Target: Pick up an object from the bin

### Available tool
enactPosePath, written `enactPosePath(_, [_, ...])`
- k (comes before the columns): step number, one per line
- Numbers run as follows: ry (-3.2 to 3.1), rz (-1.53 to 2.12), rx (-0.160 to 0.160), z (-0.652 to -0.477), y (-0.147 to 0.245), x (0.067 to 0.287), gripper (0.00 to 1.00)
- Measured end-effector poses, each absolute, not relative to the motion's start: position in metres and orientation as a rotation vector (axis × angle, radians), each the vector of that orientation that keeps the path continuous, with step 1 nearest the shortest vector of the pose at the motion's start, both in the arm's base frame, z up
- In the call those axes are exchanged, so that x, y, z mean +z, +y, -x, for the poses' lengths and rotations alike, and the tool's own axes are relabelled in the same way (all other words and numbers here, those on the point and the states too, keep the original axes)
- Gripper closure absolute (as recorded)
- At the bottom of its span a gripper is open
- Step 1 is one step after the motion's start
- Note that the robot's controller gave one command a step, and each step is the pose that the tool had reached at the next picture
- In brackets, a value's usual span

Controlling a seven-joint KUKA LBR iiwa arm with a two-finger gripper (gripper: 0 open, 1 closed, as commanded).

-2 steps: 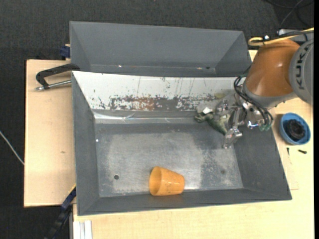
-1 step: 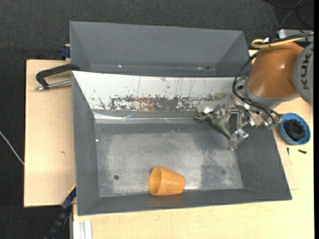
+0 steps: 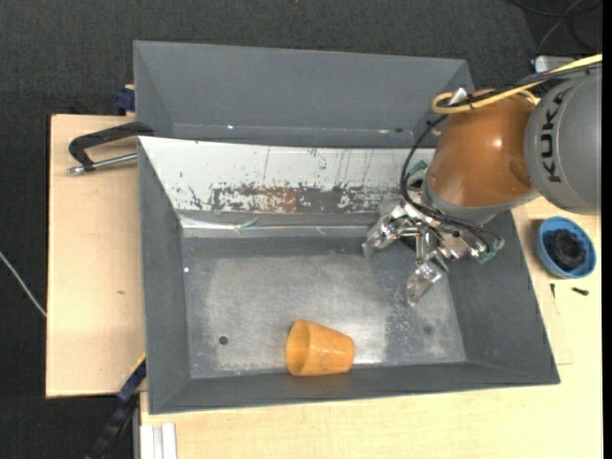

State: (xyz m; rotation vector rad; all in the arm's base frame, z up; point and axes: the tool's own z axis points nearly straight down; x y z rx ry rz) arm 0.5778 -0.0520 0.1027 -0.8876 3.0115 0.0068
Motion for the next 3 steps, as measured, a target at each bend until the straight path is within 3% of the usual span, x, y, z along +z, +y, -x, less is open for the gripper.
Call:
enactPosePath(1, [2.979, 0.958, 0.004, -0.555, 0.028, 0.165, 0.00])
enactPosePath(2, [2.935, 1.119, 0.008, -0.527, 0.113, 0.149, 0.00])
enactPosePath(3, [2.710, 1.554, -0.029, -0.503, 0.101, 0.113, 0.00])
